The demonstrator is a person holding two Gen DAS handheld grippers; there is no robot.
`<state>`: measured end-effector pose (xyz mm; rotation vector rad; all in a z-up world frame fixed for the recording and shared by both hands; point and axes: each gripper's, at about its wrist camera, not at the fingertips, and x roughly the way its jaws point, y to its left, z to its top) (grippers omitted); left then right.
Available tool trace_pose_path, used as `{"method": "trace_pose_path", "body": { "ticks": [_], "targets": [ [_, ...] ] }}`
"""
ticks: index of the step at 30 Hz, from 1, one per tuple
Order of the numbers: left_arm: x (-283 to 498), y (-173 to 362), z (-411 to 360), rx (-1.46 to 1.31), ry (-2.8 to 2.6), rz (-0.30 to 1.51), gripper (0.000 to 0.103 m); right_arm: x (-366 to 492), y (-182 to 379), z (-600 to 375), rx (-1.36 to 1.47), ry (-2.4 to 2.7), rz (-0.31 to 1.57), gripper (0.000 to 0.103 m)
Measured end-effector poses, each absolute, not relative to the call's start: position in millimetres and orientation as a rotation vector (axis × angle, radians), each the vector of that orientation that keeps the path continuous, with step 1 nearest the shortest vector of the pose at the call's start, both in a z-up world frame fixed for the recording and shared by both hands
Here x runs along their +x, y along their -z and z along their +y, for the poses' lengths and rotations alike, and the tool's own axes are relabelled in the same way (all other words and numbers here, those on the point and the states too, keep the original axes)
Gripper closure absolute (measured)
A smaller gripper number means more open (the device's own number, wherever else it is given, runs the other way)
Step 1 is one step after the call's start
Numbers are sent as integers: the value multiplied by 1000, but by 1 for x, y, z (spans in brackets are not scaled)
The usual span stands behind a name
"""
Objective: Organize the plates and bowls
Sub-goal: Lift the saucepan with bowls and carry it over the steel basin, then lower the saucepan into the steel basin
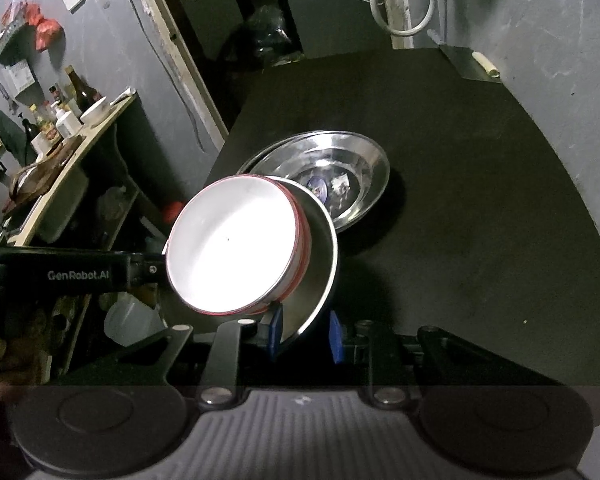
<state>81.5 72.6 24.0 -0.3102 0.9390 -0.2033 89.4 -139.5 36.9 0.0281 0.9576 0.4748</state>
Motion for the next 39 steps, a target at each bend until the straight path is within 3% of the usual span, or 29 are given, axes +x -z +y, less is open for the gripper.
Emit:
{"method": "trace_pose_path", "body": {
  "ticks": [24, 39],
  "targets": [
    [183, -34, 42, -294, 269, 910, 94, 171, -52, -168, 39, -410, 923, 75],
    [215, -20, 64, -323, 188, 961, 94, 214, -39, -145, 4, -480, 955, 75]
  ]
}}
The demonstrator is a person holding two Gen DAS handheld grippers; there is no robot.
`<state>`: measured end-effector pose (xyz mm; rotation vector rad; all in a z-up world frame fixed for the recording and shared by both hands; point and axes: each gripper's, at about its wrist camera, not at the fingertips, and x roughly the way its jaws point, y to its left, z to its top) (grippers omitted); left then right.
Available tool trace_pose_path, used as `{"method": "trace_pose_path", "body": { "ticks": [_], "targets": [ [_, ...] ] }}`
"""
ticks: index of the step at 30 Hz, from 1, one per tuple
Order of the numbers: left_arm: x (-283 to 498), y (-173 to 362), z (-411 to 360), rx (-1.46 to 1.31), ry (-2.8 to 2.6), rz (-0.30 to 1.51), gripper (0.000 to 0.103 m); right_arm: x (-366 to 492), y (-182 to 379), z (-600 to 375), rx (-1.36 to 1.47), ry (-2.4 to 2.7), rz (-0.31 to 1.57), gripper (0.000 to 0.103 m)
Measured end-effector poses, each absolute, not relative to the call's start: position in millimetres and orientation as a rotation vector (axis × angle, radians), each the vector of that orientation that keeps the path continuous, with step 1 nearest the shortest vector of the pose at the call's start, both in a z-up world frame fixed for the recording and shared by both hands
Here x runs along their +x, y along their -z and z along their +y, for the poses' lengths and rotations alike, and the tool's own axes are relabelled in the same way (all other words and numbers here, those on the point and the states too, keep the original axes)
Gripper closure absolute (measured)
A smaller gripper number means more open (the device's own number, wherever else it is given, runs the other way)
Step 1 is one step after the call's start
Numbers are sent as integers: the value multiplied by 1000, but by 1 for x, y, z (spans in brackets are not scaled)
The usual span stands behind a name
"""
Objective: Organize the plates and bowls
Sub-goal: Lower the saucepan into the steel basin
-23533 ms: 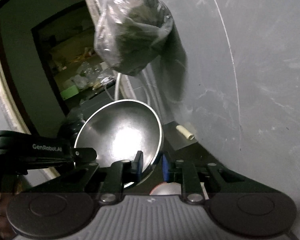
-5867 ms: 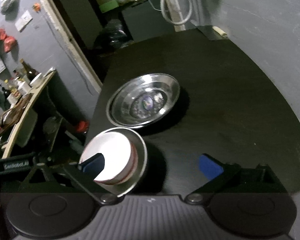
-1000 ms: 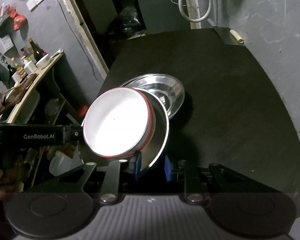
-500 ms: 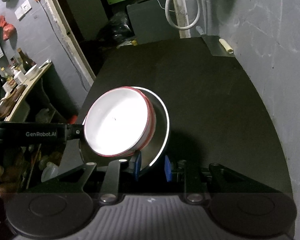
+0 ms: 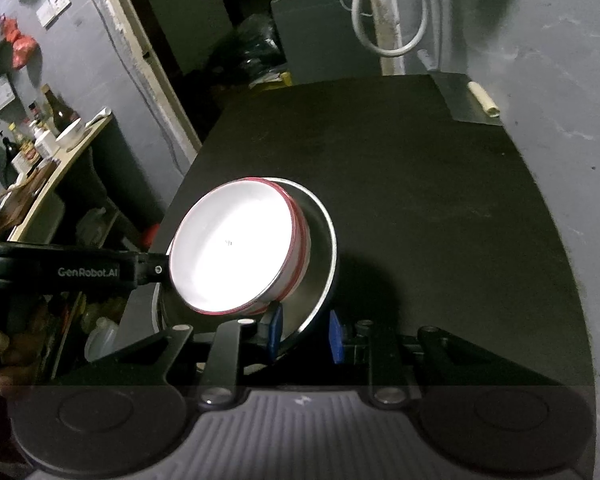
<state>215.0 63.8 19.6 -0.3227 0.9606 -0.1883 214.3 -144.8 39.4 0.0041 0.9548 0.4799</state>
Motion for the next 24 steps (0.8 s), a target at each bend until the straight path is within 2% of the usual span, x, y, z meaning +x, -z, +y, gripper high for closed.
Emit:
{"method": "trace_pose_path", "body": {
  "ticks": [24],
  "targets": [
    [225, 6, 75, -354, 88, 1051, 93, 227, -20, -126, -1, -540, 1028, 75]
  ]
}}
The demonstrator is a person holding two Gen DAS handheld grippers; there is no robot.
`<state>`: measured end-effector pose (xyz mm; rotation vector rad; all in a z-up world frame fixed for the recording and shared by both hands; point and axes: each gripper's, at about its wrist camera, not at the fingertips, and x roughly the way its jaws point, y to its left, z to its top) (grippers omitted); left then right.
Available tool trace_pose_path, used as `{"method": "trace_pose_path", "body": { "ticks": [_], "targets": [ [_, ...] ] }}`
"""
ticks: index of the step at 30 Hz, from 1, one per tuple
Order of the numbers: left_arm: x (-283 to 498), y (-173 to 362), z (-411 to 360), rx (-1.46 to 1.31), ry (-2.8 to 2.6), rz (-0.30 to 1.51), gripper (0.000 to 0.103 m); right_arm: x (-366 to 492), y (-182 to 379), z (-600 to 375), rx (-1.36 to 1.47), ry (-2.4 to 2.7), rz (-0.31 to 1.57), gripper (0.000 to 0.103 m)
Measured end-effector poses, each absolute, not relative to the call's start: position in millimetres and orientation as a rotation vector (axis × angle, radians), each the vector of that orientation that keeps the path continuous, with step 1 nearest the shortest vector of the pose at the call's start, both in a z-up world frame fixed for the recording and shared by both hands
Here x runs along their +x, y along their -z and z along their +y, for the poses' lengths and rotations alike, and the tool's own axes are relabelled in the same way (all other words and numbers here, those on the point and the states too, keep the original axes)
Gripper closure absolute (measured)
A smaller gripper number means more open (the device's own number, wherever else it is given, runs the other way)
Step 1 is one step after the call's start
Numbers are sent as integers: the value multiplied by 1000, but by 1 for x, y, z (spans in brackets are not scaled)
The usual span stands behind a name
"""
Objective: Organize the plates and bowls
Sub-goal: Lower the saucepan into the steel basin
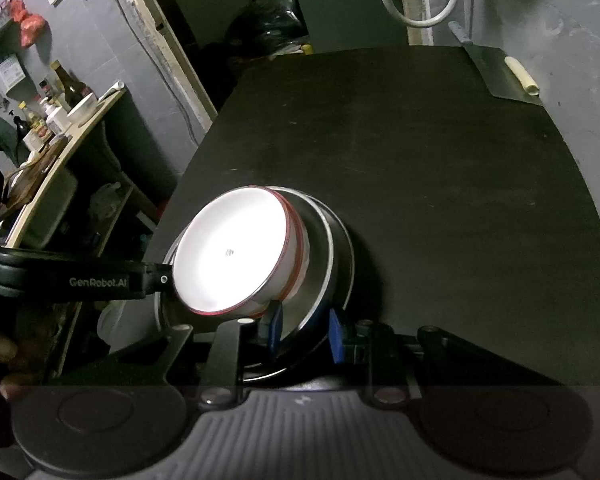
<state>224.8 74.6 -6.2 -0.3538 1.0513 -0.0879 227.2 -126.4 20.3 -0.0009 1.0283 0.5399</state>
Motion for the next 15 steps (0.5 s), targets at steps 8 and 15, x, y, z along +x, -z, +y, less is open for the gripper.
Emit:
{"method": "trace_pose_path", "body": {
  "ticks": [8, 15],
  "targets": [
    [224, 5, 77, -351, 72, 1047, 93, 230, -17, -124, -1, -555, 1036, 75],
    [223, 4, 75, -352, 60, 1044, 93, 232, -18, -125, -1, -560, 1039, 75]
  ]
}}
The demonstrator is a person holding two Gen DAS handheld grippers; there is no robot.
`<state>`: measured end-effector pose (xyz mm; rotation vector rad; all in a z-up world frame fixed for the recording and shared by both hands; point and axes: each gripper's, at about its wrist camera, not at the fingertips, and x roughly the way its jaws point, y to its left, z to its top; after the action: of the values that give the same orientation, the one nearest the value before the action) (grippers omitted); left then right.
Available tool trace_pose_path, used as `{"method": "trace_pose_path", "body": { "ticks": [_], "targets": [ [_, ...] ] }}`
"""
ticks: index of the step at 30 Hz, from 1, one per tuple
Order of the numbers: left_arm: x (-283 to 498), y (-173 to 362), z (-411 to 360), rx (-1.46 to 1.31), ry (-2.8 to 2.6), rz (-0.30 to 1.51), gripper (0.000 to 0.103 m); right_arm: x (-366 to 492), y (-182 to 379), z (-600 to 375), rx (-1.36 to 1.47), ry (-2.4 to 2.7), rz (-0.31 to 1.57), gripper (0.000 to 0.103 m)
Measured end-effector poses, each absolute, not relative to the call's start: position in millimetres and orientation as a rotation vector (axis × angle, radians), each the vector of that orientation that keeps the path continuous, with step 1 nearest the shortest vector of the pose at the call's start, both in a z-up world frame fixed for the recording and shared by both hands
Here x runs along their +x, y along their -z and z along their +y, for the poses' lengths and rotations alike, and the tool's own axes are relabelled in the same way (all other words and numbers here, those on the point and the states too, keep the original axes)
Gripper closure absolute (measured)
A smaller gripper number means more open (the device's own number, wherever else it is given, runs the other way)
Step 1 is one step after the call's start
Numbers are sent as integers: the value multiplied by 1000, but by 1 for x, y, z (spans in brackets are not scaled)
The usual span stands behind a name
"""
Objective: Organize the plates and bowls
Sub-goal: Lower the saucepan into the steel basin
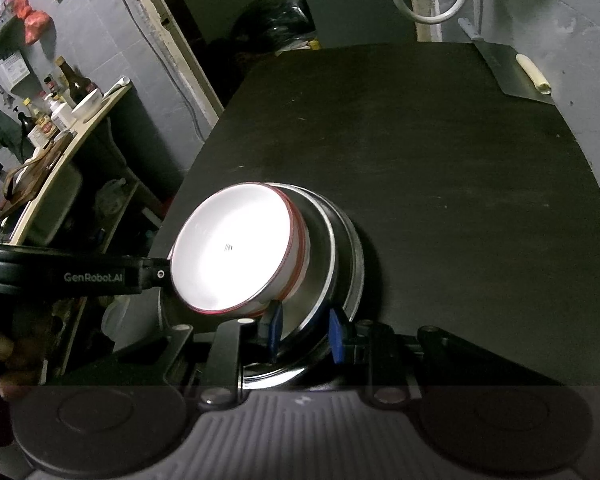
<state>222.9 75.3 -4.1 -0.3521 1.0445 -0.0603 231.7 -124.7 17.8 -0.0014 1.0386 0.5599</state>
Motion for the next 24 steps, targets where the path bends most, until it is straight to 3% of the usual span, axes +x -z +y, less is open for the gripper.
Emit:
{"method": "trace_pose_path", "body": {
  "ticks": [24],
  "targets": [
    [220, 1, 81, -340, 14, 1027, 93, 234, -15, -115, 0, -586, 1038, 75]
  ]
}}
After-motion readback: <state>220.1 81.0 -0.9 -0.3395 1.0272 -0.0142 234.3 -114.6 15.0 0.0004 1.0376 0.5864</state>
